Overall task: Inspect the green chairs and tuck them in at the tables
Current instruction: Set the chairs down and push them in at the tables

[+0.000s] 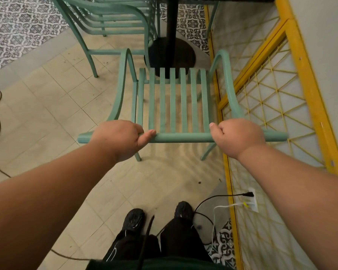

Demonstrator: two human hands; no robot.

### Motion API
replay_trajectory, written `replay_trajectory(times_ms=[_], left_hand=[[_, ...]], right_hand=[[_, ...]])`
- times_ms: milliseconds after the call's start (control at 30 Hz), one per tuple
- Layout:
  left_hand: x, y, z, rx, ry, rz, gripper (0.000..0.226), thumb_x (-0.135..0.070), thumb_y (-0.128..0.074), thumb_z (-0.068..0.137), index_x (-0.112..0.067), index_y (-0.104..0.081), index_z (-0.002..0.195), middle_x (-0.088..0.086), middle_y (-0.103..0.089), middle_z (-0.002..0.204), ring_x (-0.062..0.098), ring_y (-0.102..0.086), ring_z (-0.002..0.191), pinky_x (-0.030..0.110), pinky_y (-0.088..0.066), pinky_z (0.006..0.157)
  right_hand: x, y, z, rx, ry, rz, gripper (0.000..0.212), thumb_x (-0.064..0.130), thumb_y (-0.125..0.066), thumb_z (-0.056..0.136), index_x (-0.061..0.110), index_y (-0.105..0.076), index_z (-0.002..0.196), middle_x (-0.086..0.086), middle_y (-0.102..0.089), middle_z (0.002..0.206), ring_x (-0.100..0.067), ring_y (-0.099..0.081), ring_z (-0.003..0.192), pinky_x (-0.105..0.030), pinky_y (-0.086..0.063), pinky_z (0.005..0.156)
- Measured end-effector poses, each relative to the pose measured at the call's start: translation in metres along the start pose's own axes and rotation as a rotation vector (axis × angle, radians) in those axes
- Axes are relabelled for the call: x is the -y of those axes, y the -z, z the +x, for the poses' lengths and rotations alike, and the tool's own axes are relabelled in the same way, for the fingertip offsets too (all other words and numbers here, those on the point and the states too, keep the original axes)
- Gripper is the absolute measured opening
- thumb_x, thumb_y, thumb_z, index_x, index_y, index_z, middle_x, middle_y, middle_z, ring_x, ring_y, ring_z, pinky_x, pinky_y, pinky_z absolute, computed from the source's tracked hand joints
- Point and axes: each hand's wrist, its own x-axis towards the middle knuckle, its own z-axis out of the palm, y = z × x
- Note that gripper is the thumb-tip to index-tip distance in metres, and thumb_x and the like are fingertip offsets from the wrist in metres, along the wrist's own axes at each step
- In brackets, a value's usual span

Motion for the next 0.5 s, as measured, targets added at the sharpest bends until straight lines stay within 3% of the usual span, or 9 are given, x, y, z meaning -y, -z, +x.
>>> replay_trajectory(times_ms=[100,267,500], left_hand=[[0.002,0.004,0.02,-0.016,-0.021,0.013,0.08,-0.081,-0.001,0.088,-0.033,-0.065,0.082,-0.004,-0.061,0.063,0.012,-0.059,0.059,0.032,-0.054,0.052],[0.004,0.013,0.052,-0.04,-0.038,0.022,0.08,-0.079,-0.003,0.09,-0.031,-0.066,0.083,-0.004,-0.061,0.063,0.013,-0.058,0.058,0.029,-0.042,0.048],[0.005,0.02,0.084,-0.068,-0.036,0.023,0.082,-0.081,0.0,0.088,-0.031,-0.065,0.082,-0.003,-0.061,0.062,0.014,-0.059,0.058,0.033,-0.053,0.052]], right_hand=[[-0.005,0.005,0.016,-0.015,-0.014,-0.015,0.062,0.049,-0.028,0.106,0.015,-0.06,0.064,-0.005,-0.058,0.061,-0.023,-0.054,0.056,-0.029,-0.034,0.05],[-0.014,0.012,0.044,-0.022,-0.017,-0.018,0.063,0.05,-0.027,0.106,0.015,-0.063,0.067,-0.006,-0.06,0.064,-0.024,-0.056,0.058,-0.031,-0.036,0.051],[-0.026,0.018,0.073,-0.056,-0.012,-0.02,0.062,0.048,-0.028,0.105,0.014,-0.064,0.068,-0.007,-0.061,0.066,-0.024,-0.055,0.059,-0.031,-0.036,0.051]])
